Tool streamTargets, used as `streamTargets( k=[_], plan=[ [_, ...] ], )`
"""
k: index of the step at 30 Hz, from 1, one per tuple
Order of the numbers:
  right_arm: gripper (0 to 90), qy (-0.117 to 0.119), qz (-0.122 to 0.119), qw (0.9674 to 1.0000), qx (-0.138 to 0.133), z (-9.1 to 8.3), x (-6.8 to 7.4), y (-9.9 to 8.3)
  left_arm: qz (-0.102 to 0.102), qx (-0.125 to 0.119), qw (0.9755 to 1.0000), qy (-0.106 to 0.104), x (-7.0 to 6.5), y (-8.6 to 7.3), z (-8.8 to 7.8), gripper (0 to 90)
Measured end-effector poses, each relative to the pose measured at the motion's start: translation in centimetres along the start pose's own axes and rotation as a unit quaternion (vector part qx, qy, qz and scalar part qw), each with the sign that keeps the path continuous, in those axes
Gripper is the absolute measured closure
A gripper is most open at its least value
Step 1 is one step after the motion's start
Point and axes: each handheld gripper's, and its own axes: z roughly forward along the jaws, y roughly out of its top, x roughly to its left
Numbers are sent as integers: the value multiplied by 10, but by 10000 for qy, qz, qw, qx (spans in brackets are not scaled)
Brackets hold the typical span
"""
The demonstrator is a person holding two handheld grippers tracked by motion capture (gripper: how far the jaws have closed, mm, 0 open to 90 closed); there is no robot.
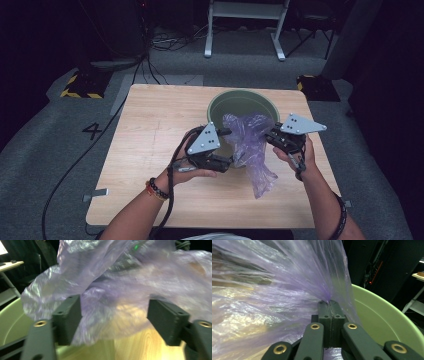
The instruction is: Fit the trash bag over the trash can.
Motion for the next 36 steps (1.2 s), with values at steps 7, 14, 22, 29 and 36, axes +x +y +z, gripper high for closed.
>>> streamTargets(
  k=[7,14,22,29,36],
  plan=[
    [821,93,-201,9997,67,-2,8,0,-52,69,9999,93,3,1,13,635],
    [667,113,-211,9997,-3,-12,10,0,-19,131,9994,326,4,0,17,850],
    [537,167,-342,9992,-114,-33,19,2,51,205,9990,395,5,0,21,899],
    [477,469,-292,9983,-163,-53,32,2,50,270,9988,395,4,-1,24,899],
    [385,827,-348,9957,-236,-58,48,4,67,325,9987,386,3,-1,27,899]
  ],
)
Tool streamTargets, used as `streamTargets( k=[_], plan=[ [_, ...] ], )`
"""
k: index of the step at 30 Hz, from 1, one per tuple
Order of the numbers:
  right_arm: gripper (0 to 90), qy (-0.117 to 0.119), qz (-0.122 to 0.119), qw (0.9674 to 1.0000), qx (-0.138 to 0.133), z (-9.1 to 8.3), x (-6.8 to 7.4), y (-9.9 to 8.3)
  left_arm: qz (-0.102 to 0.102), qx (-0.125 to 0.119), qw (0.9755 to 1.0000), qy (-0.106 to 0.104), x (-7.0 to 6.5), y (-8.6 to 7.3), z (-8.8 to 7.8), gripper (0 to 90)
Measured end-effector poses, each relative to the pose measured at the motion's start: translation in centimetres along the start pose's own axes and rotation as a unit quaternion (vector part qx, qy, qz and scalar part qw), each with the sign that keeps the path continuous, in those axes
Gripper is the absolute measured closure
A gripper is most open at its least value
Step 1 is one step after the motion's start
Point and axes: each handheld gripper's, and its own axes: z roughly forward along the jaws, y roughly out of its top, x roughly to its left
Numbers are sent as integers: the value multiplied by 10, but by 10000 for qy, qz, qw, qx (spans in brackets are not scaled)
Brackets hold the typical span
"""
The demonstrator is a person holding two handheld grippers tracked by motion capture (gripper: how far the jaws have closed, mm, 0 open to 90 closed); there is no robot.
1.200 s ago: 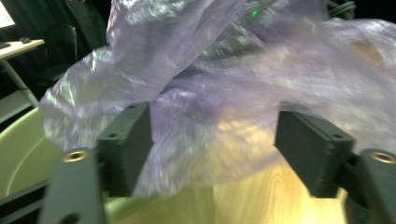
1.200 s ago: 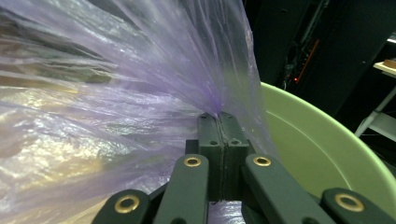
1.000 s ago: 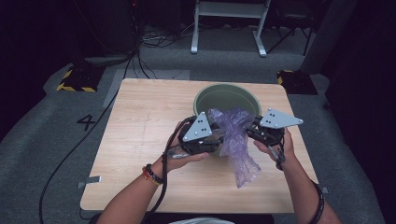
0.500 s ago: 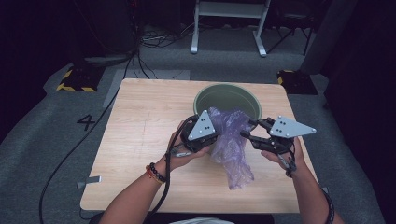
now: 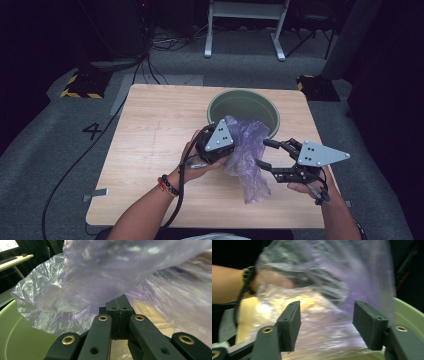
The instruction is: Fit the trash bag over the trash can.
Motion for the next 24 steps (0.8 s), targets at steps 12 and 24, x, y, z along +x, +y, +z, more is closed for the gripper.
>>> streamTargets(
  k=[12,24],
  plan=[
    [629,-70,-530,9978,387,16,24,1,17,-20,10000,8,-1,1,2,900],
    [900,-614,-295,9976,154,1,9,0,1,-31,10000,-46,7,-5,-14,900]
  ],
)
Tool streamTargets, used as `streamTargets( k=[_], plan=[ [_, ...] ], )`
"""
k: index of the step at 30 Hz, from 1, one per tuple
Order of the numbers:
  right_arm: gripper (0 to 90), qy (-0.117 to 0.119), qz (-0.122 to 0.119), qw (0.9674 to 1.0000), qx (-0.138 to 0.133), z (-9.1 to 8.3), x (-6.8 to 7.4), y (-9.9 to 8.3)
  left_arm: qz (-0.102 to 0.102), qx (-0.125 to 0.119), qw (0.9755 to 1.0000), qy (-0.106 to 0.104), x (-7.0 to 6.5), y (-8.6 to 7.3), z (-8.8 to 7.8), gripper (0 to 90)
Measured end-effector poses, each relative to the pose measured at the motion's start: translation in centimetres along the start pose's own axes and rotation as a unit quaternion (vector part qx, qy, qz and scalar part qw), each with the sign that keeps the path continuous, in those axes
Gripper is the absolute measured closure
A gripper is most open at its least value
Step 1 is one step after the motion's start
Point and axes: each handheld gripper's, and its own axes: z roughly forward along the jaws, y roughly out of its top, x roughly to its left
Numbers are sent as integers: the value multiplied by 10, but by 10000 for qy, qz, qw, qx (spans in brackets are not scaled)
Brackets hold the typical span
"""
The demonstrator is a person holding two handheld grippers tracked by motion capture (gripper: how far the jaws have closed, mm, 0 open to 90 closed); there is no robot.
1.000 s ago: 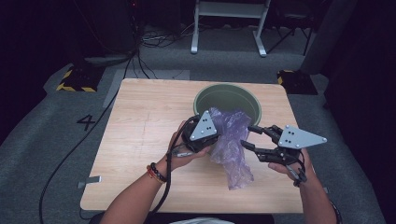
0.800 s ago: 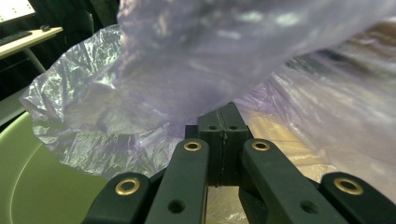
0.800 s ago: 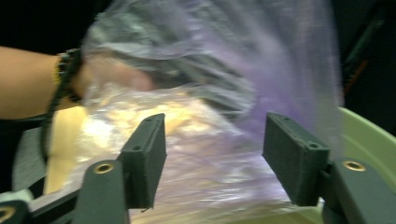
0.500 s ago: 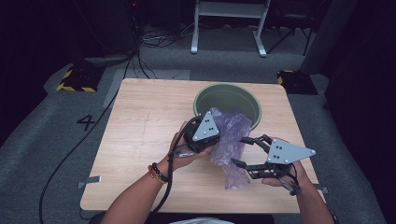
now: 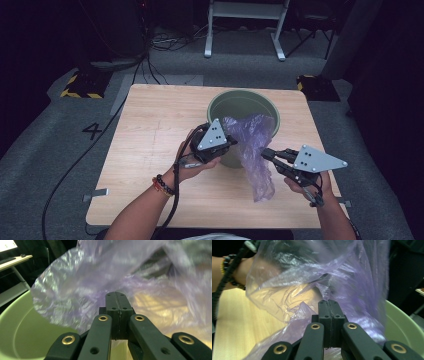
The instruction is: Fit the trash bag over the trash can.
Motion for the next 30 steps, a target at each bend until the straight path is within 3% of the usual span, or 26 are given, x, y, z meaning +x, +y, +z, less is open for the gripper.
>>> streamTargets(
  k=[11,18,23,28,30],
  plan=[
    [900,-265,382,9989,-94,-6,-16,-9,-114,23,9999,45,5,-7,-9,899],
    [900,-532,602,9967,-82,-8,-30,-19,-14,115,9999,50,3,-12,-14,900],
    [900,-778,782,9939,-15,-11,-39,-26,-76,225,9997,116,8,-22,-21,900],
    [900,-999,1122,9886,-39,-14,-52,-34,-173,284,9993,194,14,-32,-30,900],
    [900,-1100,1190,9868,-14,-13,-55,-35,-224,261,9993,131,14,-33,-32,900]
  ],
)
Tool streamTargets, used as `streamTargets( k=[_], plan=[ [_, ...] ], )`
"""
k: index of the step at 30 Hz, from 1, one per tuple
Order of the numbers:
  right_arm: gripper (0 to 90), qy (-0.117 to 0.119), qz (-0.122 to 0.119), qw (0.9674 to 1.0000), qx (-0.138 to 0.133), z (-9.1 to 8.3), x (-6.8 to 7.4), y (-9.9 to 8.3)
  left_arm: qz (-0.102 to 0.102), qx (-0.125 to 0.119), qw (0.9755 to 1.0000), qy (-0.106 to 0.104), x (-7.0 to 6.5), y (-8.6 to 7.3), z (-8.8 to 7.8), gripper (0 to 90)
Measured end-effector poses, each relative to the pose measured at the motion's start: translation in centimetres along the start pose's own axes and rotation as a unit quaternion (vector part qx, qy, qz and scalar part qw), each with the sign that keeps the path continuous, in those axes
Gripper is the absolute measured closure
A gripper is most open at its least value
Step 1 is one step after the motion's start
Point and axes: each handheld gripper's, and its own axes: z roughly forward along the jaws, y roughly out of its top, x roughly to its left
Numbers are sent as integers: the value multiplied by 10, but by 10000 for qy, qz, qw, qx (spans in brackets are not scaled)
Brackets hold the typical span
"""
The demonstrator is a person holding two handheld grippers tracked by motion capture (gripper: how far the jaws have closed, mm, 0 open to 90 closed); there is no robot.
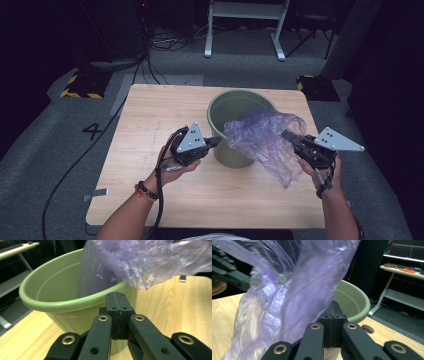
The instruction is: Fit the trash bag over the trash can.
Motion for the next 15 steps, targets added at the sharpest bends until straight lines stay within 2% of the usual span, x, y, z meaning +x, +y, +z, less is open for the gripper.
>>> streamTargets(
  k=[1,2,4,6,7,8,11,13,15],
  plan=[
    [900,12,20,10000,11,1,-1,0,-27,-34,10000,3,-1,0,-1,880],
    [900,40,26,10000,16,1,0,-1,-67,-64,10000,32,-3,1,-1,766],
    [900,63,-4,10000,32,3,2,-1,-119,-113,9999,20,-7,4,-2,601],
    [900,103,-82,9999,36,4,5,0,-249,-209,9995,-63,-12,8,-1,465],
    [900,117,-97,9999,34,5,7,0,-267,-222,9994,-76,-14,9,-1,373],
    [900,153,-112,9998,31,5,8,1,-281,-244,9993,-106,-17,12,-1,323],
    [900,268,-249,9993,27,6,13,2,-358,-391,9984,-199,-23,19,1,209],
    [900,408,-311,9987,-4,7,16,3,-352,-440,9982,-223,-26,25,3,174],
    [900,521,-385,9979,0,8,20,3,-327,-425,9984,-156,-28,31,8,159]
  ],
)
